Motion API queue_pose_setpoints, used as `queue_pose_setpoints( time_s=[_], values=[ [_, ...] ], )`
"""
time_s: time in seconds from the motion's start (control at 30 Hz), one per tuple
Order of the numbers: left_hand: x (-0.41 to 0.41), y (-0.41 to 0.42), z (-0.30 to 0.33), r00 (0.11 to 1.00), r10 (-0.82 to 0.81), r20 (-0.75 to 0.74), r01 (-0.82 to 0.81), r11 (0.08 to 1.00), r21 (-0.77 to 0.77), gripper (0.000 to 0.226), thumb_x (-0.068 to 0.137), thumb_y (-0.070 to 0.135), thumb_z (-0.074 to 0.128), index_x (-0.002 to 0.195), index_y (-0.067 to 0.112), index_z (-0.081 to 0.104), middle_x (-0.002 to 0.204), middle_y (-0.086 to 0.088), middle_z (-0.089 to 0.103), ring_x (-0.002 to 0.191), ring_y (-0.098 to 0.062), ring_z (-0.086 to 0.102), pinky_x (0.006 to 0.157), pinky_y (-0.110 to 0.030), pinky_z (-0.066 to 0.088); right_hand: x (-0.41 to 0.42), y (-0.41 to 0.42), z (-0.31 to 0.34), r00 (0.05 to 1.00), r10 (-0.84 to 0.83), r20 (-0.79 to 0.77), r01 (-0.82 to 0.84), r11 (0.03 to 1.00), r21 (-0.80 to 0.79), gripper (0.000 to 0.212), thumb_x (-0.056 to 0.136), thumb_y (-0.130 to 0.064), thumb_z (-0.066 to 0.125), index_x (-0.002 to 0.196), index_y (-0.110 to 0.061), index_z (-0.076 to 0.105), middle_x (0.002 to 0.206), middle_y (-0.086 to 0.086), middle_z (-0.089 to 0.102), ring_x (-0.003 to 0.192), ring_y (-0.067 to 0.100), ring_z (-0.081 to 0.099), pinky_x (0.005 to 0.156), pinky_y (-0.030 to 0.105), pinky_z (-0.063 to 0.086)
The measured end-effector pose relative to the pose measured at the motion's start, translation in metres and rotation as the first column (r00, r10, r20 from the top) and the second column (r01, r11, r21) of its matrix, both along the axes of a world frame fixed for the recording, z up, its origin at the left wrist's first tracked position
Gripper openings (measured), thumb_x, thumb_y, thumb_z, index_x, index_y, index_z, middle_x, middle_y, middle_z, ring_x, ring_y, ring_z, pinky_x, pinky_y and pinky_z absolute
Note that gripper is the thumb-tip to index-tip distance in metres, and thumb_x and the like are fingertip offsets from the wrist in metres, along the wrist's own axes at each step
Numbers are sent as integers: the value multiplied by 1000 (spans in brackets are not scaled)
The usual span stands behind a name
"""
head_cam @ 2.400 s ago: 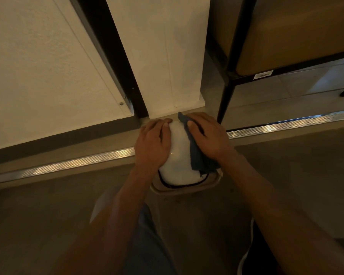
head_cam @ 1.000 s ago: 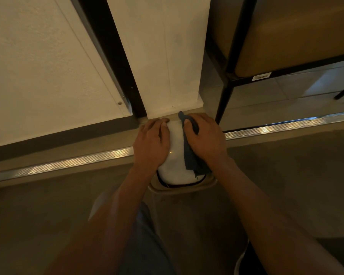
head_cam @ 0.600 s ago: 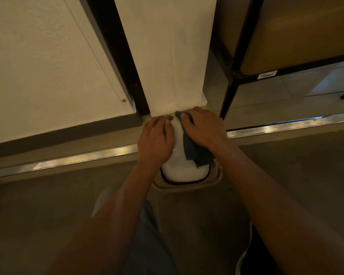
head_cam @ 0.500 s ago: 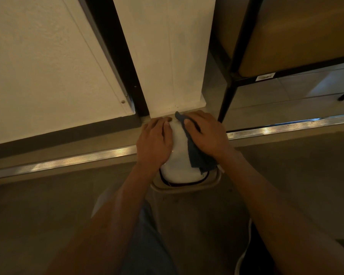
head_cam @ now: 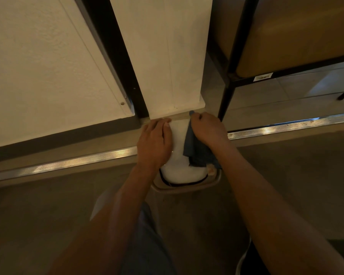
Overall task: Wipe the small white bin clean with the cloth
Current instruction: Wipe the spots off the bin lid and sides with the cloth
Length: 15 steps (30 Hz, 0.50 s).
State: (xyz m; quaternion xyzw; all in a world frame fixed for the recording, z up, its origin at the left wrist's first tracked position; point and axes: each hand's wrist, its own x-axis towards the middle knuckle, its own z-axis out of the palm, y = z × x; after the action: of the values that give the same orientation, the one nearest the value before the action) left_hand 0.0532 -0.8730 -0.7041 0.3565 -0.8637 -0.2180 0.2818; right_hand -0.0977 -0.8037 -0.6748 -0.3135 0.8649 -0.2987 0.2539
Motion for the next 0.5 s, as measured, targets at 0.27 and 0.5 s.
queue_pose_setpoints(
  time_s=[0.27,0.5],
  values=[
    [-1,1,-1,1000,17,-24,-17,1000,-6,38,103,22,36,117,5,66,114,-12,68,106,-25,60,98,-41,46,16,11,-17,808,134,-574,-251,959,-129,42,100,-41,34,114,-15,64,112,5,66,102,27,59,81,37,46],
    [1,0,-3,1000,0,-22,0,1000,17,37,105,23,36,120,6,65,116,-11,67,108,-23,60,103,-45,46,35,52,-43,963,-95,-252,-49,859,-509,46,103,-35,43,144,-12,45,142,6,50,127,18,49,100,22,39]
  ],
)
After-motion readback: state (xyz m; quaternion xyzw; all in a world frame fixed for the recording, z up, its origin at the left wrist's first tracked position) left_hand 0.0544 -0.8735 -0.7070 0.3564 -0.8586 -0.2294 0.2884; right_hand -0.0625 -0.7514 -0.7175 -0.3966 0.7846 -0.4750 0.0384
